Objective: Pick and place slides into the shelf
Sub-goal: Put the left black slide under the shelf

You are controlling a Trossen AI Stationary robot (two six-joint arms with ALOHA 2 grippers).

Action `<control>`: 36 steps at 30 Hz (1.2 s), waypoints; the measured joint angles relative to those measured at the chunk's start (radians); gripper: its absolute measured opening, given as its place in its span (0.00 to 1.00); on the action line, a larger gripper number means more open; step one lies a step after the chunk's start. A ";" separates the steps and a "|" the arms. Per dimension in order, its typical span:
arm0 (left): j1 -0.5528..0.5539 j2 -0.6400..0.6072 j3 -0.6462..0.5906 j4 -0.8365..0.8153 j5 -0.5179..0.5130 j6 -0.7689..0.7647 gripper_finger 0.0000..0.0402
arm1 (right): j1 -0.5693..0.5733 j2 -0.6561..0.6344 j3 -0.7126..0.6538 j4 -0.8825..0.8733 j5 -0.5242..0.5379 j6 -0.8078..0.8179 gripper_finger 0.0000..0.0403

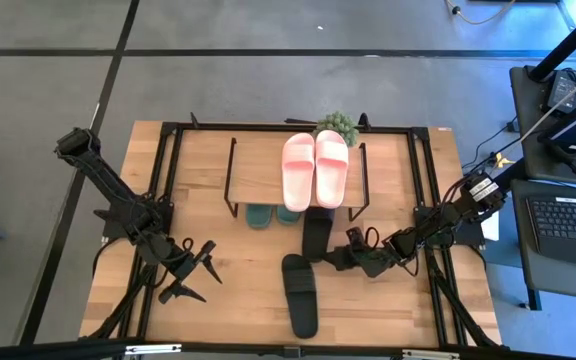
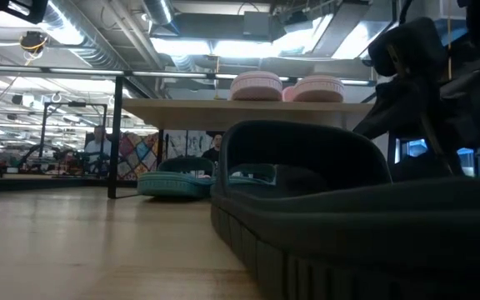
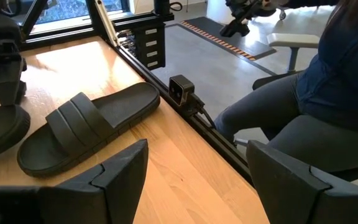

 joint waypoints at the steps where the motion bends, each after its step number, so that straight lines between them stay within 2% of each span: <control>1: 0.000 0.000 0.000 0.000 0.000 0.000 0.66 | 0.000 0.000 0.000 0.000 0.001 -0.032 0.49; 10: 0.000 0.000 0.000 0.000 0.000 0.005 0.66 | 0.000 0.002 -0.002 -0.021 0.003 -0.287 0.49; 17: 0.000 0.000 0.000 0.000 0.000 0.005 0.66 | 0.000 0.002 -0.002 -0.051 0.101 -0.308 0.49; 26: 0.000 0.000 0.000 0.000 0.000 0.005 0.66 | -0.009 0.002 -0.002 -0.051 0.105 -0.305 0.49; 36: 0.000 0.000 0.000 0.000 0.000 0.005 0.66 | -0.084 0.002 -0.002 -0.056 0.101 -0.331 0.49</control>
